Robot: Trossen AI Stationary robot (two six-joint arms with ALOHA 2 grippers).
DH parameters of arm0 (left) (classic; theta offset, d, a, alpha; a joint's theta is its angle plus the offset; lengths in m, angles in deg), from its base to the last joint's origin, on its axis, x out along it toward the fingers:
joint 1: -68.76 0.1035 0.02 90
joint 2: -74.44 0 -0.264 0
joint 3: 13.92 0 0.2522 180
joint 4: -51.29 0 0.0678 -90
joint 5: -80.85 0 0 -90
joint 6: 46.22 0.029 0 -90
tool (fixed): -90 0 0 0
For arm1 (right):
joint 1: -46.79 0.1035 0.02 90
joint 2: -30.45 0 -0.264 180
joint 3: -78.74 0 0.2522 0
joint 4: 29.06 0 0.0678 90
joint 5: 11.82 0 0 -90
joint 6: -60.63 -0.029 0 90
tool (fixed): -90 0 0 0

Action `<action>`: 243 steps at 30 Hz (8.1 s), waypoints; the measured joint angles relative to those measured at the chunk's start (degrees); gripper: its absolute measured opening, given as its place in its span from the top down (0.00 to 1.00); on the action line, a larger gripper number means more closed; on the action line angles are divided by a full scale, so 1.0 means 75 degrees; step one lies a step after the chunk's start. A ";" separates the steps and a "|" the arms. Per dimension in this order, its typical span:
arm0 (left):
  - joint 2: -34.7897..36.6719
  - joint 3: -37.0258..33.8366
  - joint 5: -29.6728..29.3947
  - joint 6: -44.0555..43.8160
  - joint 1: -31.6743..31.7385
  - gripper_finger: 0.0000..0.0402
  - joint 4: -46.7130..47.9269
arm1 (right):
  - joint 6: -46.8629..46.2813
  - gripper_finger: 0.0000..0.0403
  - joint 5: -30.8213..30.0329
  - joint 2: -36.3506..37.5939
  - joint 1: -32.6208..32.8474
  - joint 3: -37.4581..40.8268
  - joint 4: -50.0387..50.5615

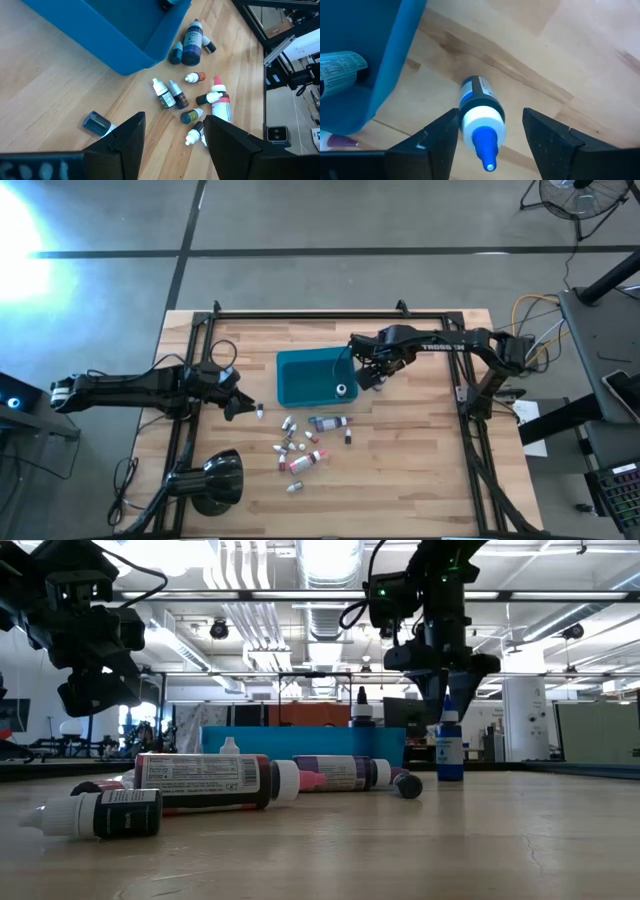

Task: Pick & Place food coloring
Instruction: Put the large blue food coloring bottle into the blue bin, then put the large purple food coloring bottle into the blue bin

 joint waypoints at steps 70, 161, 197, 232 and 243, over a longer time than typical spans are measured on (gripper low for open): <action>0.0001 0.0000 0.0002 0.0000 0.0000 0.56 -0.0002 | 0.3106 0.74 0.0188 -0.4008 -0.0585 -0.7143 0.2717; 0.0002 0.0003 0.0002 0.0000 -0.0003 0.56 0.0024 | 0.6103 0.53 -0.0831 -0.0560 0.3366 0.2017 -0.6465; 0.0002 0.0003 0.0002 0.0000 0.0006 0.56 0.0027 | 0.5599 0.68 -0.0958 -0.0991 0.3330 0.2142 -0.6875; 0.0000 0.0003 0.0000 0.0000 0.0000 0.56 0.0024 | 0.0483 0.72 0.6533 0.0000 0.3115 0.2322 0.3602; 0.0001 0.0003 0.0001 0.0000 0.0003 0.56 0.0024 | -0.0148 0.71 0.6613 -0.0001 0.3112 0.2772 0.2542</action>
